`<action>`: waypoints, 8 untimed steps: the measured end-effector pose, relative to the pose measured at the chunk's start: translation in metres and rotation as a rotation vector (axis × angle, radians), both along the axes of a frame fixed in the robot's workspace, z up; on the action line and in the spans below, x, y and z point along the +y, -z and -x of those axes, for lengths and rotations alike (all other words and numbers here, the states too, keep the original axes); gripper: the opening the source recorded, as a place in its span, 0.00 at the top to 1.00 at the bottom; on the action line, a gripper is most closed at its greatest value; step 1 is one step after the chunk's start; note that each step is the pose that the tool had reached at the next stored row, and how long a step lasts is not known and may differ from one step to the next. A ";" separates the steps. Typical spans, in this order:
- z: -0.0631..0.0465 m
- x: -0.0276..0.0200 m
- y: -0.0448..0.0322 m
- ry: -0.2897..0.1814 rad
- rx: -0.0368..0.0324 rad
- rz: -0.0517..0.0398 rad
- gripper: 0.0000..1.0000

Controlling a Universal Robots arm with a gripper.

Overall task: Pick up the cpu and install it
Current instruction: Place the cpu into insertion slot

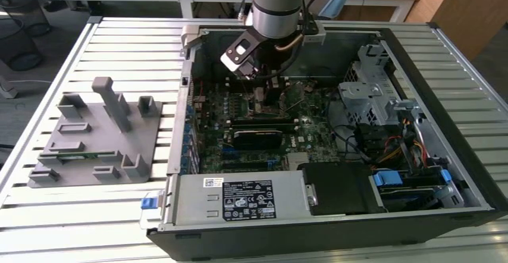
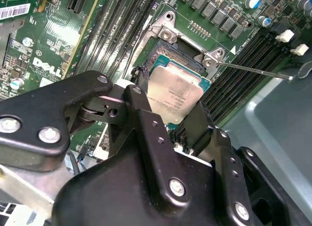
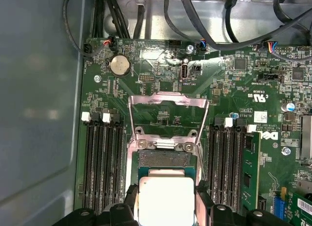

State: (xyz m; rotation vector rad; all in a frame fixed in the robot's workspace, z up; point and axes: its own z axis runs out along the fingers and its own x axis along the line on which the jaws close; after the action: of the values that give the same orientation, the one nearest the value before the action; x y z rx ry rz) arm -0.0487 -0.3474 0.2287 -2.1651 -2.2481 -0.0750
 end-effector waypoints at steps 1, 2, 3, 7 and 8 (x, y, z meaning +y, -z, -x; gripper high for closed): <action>0.000 0.0000 0.0004 0.000 0.0000 0.0000 0.46; 0.000 0.0000 0.0009 0.000 0.0000 0.0001 0.46; 0.000 0.0000 0.0015 0.000 0.0000 0.0000 0.46; -0.001 0.0001 0.0049 0.000 0.0000 0.0000 0.46; -0.001 0.0001 0.0060 0.000 0.0000 0.0000 0.46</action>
State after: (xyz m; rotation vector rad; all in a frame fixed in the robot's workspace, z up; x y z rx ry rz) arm -0.0478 -0.3473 0.2228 -2.1653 -2.2480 -0.0750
